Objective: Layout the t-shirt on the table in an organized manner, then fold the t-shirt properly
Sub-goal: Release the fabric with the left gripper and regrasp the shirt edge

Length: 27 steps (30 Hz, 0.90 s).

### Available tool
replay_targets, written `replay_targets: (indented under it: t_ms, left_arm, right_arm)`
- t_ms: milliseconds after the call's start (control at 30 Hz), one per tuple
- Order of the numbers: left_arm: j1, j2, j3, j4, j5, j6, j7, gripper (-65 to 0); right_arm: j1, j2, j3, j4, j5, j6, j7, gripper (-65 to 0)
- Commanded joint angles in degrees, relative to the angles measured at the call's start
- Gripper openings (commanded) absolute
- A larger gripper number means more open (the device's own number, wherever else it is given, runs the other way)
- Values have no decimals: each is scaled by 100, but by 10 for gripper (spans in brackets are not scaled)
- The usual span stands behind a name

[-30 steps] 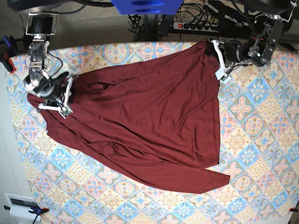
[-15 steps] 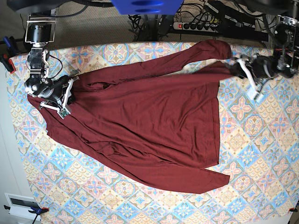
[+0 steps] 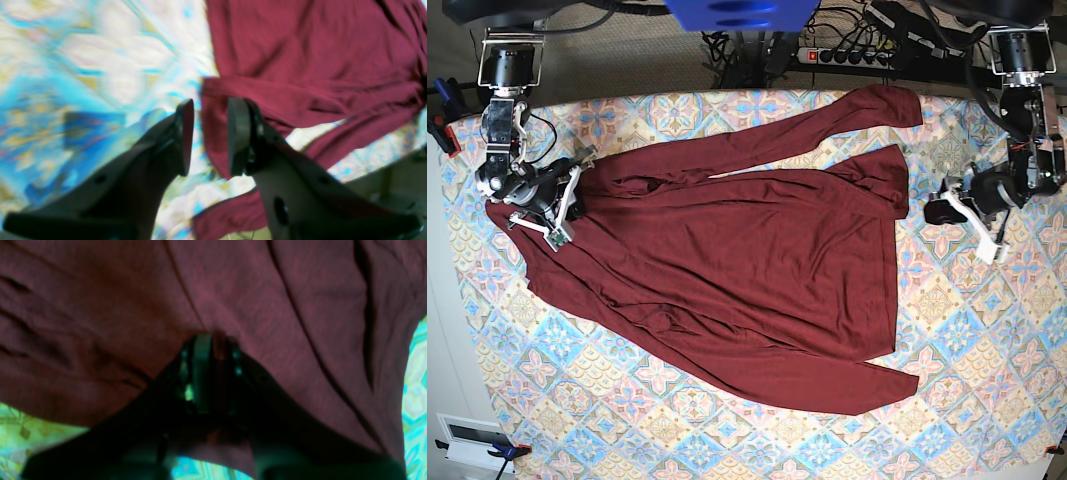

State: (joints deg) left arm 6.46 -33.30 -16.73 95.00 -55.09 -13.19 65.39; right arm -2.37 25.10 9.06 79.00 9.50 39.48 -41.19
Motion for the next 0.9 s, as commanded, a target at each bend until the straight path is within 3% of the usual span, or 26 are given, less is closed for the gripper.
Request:
replay_targets:
  t_ms: [0,167,300,400,667,733,867]
  left_arm:
    - [-184,-173,-63,43,-7,5,-169,-477]
    - [-219,11,95,-80,221,-13,-125,-477]
    - [-219,-42,1036,-98,239,5,-134,-477]
    - [-219,20,1264,-116,239,5,-160,-476]
    - [-114,671,1273,-379,933,-39,-169,-486]
    - [-79,776,1396,-353,995,-57,-143,-518]
    - [176,653,1748,183,951,-180,-160,-650]
  right_arm:
    - [-110,123,83,-80,-462,52,-659,-575]
    - [-409,114,461,298,-462,52,-589,-575]
    - [-418,114,496,790,-462,52,-615,-575]
    - [-409,96,479,869,-462,52,-641,-575]
    - [-409,79,470,878,-462,52,-641,-575]
    - [-409,79,470,878,-462,52,-641,-575]
    - [-409,79,470,887,-462,52,-641,-575]
